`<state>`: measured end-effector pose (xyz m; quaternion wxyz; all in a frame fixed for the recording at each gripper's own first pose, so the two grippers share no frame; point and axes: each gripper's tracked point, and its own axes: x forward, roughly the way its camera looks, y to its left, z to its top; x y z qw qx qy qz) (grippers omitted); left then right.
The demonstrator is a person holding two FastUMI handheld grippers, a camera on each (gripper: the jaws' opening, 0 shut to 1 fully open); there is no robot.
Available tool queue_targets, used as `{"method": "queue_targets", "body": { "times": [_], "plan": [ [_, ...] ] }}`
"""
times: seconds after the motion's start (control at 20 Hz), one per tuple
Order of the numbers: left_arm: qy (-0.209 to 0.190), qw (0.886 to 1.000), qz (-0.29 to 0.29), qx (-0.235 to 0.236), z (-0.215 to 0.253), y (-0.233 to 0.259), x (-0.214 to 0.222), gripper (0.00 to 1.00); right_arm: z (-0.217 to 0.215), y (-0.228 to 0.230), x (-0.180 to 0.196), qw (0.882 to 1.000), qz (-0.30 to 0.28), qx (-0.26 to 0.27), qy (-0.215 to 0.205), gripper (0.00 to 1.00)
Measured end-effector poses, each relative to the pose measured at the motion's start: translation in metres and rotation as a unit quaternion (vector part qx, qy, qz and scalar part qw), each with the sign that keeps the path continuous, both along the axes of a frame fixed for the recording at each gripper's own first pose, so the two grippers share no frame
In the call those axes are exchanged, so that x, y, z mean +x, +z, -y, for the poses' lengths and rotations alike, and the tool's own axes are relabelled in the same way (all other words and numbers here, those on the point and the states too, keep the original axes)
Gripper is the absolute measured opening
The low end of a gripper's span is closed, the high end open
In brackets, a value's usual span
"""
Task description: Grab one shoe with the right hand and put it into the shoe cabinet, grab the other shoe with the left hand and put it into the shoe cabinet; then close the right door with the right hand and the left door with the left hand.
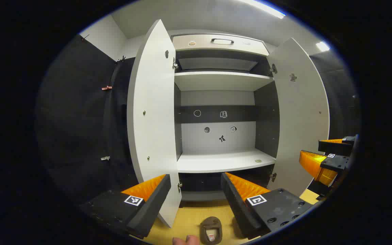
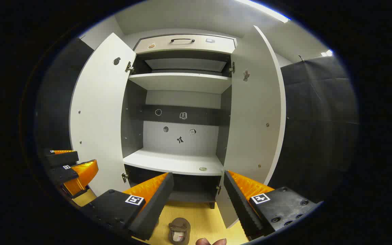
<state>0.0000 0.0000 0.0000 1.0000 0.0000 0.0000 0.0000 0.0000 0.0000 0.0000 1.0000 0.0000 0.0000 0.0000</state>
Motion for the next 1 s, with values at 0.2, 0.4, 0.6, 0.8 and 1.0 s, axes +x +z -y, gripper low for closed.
{"method": "queue_targets", "body": {
  "times": [0.2, 0.4, 0.6, 0.8, 1.0],
  "plan": [
    [0.001, 1.000, 0.001, 0.012, 0.000, 0.003, 0.001, 0.95, -0.003, 0.003, -0.002, 1.000, 0.006, -0.002, -0.001, 0.98],
    [0.002, 1.000, 0.001, 0.002, -0.002, 0.004, -0.003, 0.95, -0.009, -0.001, -0.003, 1.000, -0.004, 0.006, 0.004, 0.98],
    [0.005, 1.000, 0.002, -0.003, -0.007, 0.004, -0.008, 0.95, -0.014, -0.002, -0.006, 1.000, -0.007, 0.010, 0.008, 0.98],
    [0.006, 1.000, 0.005, -0.003, -0.008, 0.005, -0.011, 0.95, -0.013, -0.004, -0.009, 1.000, -0.009, 0.005, 0.003, 0.98],
    [0.006, 1.000, 0.006, -0.004, -0.010, 0.003, -0.014, 0.95, -0.015, -0.006, -0.010, 1.000, -0.012, 0.006, 0.004, 0.98]
  ]
}}
